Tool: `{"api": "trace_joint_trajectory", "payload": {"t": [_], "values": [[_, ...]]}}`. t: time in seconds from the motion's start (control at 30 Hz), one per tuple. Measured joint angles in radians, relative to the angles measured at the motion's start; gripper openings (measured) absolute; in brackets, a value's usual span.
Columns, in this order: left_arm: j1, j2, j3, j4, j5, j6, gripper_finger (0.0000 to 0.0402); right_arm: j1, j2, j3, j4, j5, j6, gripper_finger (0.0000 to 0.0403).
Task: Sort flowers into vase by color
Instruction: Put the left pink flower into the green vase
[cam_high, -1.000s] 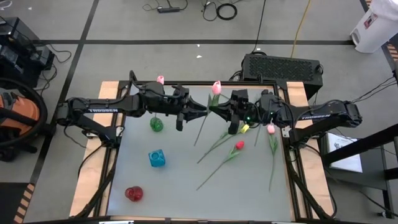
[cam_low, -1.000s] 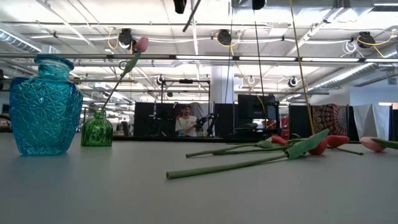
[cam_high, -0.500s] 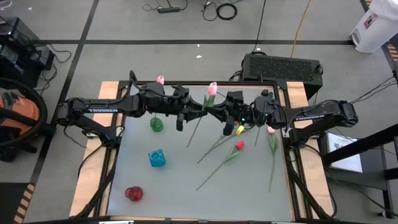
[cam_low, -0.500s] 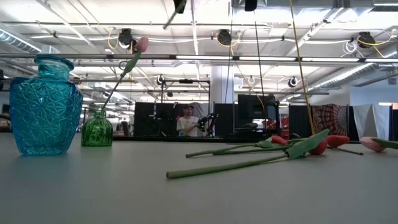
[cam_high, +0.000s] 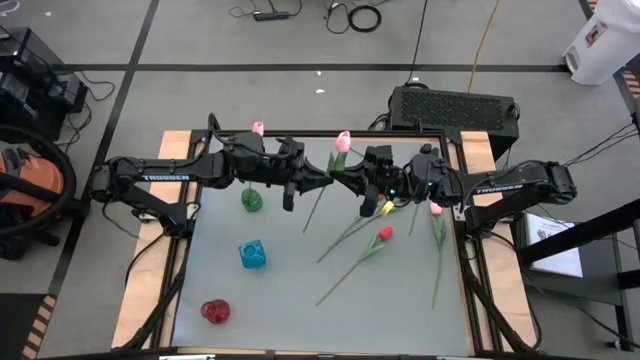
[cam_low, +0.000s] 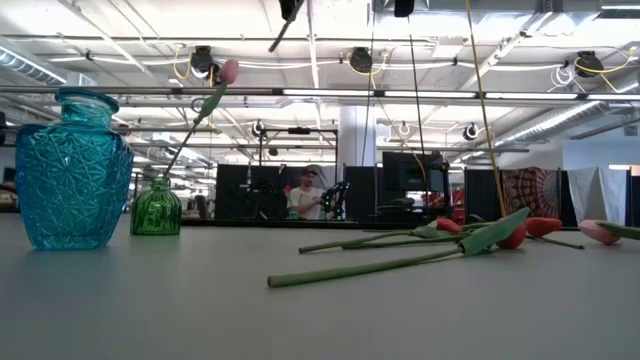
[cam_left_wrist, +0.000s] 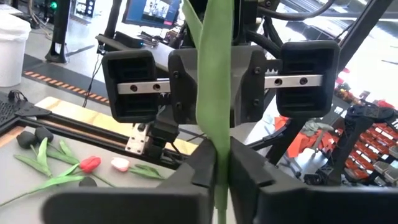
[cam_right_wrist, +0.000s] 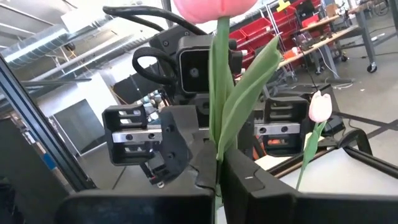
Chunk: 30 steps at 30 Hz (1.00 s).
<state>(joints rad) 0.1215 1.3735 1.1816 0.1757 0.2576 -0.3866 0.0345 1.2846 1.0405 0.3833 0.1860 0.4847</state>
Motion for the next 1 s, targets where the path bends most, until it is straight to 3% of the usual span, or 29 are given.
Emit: {"api": "trace_joint_trajectory", "payload": {"t": [0.33,0.63,1.0], "values": [[0.000,0.000,0.000,0.000,0.000,0.007,0.0008,0.000,0.000,0.000,0.000,-0.003,0.000,0.0008],[0.000,-0.031,-0.001,-0.008,-0.007,0.008,0.0007,0.000,0.000,0.000,0.003,-0.004,0.001,0.0085],[0.002,-0.194,-0.001,-0.260,-0.217,0.137,0.0007,0.000,-0.005,0.000,0.002,-0.004,0.009,0.0167]]}}
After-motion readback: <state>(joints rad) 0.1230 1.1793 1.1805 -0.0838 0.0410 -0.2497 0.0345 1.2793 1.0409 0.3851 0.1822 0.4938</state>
